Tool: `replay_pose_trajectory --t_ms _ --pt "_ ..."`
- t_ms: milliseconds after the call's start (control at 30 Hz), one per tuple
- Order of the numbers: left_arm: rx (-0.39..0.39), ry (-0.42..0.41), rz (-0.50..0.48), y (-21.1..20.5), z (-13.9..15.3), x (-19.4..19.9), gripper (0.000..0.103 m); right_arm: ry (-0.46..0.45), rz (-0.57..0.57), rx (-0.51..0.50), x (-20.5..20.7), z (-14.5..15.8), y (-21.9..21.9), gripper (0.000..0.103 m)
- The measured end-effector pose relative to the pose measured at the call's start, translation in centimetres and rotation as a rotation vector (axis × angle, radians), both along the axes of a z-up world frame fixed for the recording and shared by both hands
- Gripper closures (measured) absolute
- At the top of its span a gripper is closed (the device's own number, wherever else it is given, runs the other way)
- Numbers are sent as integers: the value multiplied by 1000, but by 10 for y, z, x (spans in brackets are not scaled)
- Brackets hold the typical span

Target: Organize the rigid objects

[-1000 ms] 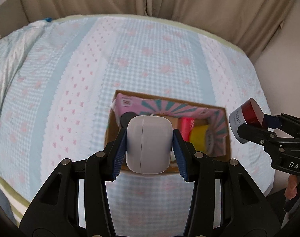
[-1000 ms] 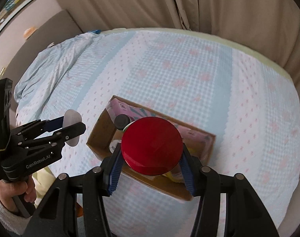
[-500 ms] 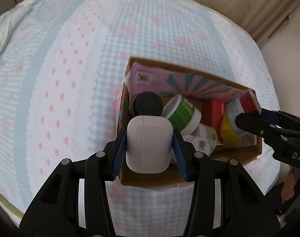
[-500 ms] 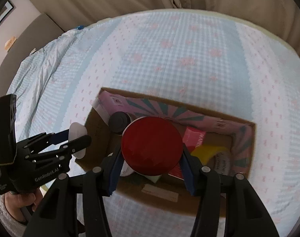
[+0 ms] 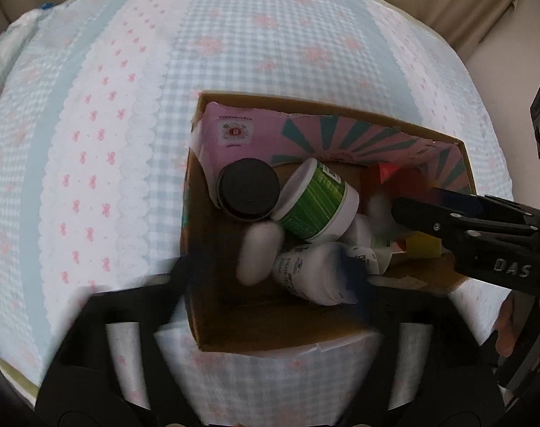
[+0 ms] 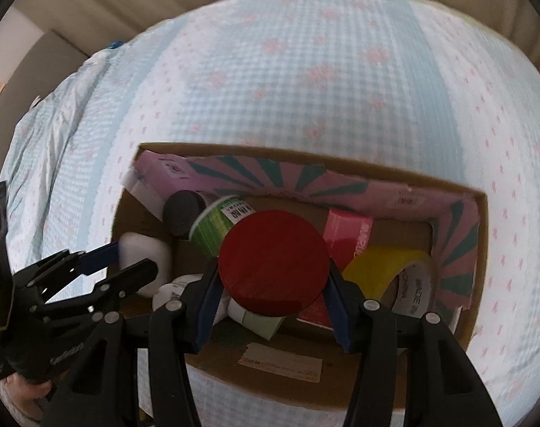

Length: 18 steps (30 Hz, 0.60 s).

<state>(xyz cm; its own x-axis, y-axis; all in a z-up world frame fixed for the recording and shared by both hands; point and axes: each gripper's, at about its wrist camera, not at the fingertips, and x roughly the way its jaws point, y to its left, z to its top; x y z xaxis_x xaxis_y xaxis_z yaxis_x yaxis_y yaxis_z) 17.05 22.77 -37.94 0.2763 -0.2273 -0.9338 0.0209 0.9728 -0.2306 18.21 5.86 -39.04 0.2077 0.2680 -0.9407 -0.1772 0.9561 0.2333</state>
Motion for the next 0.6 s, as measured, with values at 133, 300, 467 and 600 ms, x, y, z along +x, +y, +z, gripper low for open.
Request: replay_pose_trajectory --t_ms 133,300,467,600 --pt "39 -23 -16 -3 11 -7 0 -35 -82 30 -6 7 -11 1" --pt "62 -41 -30 -2 22 -20 0 -18 -101 -35 -21 17 -21 1" --pt "90 -54 -27 -4 34 -29 0 -39 -119 -19 -32 29 -30 0" --pt "106 -79 11 -5 56 -37 0 -47 -126 7 -36 41 -32 1"
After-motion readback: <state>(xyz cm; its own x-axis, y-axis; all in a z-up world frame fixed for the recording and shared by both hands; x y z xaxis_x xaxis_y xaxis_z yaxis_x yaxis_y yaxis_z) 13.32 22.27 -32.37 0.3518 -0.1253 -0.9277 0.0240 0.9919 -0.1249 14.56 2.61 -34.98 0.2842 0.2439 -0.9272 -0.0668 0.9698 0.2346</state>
